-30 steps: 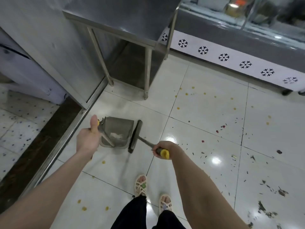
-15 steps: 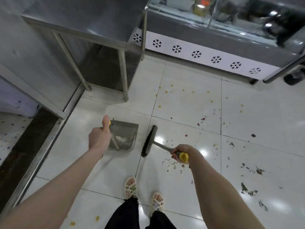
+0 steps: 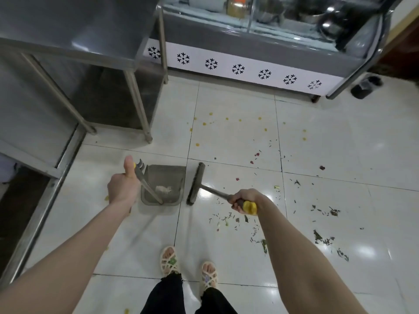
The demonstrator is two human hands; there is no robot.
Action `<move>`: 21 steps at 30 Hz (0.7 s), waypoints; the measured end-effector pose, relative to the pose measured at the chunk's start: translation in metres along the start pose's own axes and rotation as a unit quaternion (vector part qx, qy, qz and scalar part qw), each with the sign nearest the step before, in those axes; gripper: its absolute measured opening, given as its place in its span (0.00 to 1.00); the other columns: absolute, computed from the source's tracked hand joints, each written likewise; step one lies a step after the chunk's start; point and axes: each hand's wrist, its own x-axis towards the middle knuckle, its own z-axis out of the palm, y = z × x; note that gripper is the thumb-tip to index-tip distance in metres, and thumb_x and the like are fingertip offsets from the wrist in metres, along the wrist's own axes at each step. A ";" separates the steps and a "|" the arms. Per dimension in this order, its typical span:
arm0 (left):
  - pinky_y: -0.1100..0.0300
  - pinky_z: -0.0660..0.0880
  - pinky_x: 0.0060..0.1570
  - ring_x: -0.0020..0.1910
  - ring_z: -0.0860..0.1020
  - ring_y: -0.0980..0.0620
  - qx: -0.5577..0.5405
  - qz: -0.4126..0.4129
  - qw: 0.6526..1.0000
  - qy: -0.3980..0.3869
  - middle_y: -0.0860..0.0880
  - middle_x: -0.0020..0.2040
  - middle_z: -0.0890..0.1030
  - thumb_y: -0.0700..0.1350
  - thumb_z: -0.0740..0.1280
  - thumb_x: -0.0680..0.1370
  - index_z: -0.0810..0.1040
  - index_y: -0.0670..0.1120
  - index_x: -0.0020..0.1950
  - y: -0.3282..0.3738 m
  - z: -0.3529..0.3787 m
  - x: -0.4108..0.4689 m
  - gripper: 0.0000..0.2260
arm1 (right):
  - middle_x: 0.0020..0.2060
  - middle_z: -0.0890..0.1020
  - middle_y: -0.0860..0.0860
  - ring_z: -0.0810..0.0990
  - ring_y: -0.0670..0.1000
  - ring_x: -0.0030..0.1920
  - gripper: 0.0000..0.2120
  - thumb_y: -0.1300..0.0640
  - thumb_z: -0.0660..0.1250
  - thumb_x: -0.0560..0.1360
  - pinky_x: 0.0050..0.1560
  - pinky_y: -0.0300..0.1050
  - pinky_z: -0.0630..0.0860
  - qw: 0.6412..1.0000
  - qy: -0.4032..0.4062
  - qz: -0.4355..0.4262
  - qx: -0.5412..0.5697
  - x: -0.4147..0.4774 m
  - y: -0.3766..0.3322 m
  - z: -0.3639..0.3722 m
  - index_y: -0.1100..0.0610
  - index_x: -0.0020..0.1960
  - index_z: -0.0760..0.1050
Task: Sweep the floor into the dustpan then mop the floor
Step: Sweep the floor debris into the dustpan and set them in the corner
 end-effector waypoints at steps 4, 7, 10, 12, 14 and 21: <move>0.42 0.76 0.50 0.46 0.79 0.34 -0.003 0.003 1.000 0.010 0.33 0.45 0.80 0.72 0.45 0.74 0.78 0.34 0.43 0.005 -0.020 0.017 0.42 | 0.33 0.73 0.58 0.74 0.47 0.19 0.04 0.72 0.65 0.73 0.20 0.36 0.72 0.999 -0.034 -0.009 0.010 0.004 -0.021 0.040 0.69 0.47 0.72; 0.42 0.76 0.50 0.45 0.79 0.34 -0.003 0.014 1.000 0.013 0.32 0.44 0.80 0.72 0.45 0.74 0.75 0.36 0.38 0.004 -0.038 0.033 0.40 | 0.33 0.73 0.57 0.74 0.47 0.19 0.04 0.71 0.65 0.73 0.20 0.35 0.73 0.998 -0.057 -0.008 0.002 0.008 -0.037 0.071 0.67 0.46 0.72; 0.47 0.76 0.42 0.36 0.77 0.38 -0.005 0.025 1.000 0.008 0.37 0.35 0.77 0.73 0.46 0.73 0.71 0.40 0.31 0.001 -0.047 0.044 0.38 | 0.33 0.74 0.57 0.74 0.47 0.18 0.03 0.71 0.66 0.73 0.21 0.35 0.73 0.998 -0.063 -0.010 -0.004 0.015 -0.050 0.097 0.67 0.45 0.72; 0.51 0.73 0.36 0.31 0.74 0.42 -0.011 0.023 1.000 0.004 0.40 0.31 0.75 0.74 0.47 0.72 0.69 0.41 0.29 0.000 -0.051 0.051 0.37 | 0.33 0.73 0.57 0.74 0.47 0.18 0.03 0.70 0.65 0.74 0.21 0.35 0.73 0.997 -0.074 0.002 -0.003 0.021 -0.056 0.113 0.66 0.43 0.72; 0.53 0.70 0.33 0.29 0.72 0.44 -0.022 0.020 1.000 -0.001 0.42 0.30 0.73 0.74 0.47 0.72 0.68 0.41 0.29 -0.003 -0.053 0.059 0.36 | 0.33 0.73 0.57 0.73 0.46 0.17 0.04 0.69 0.64 0.75 0.21 0.34 0.73 0.997 -0.080 0.018 0.001 0.027 -0.057 0.125 0.65 0.42 0.71; 0.55 0.68 0.33 0.31 0.72 0.43 0.001 0.012 0.999 -0.035 0.41 0.31 0.74 0.72 0.48 0.74 0.77 0.33 0.47 -0.006 -0.043 0.075 0.42 | 0.36 0.75 0.60 0.74 0.47 0.17 0.04 0.70 0.63 0.76 0.19 0.36 0.73 0.999 -0.014 0.045 0.004 0.037 -0.049 0.117 0.66 0.41 0.72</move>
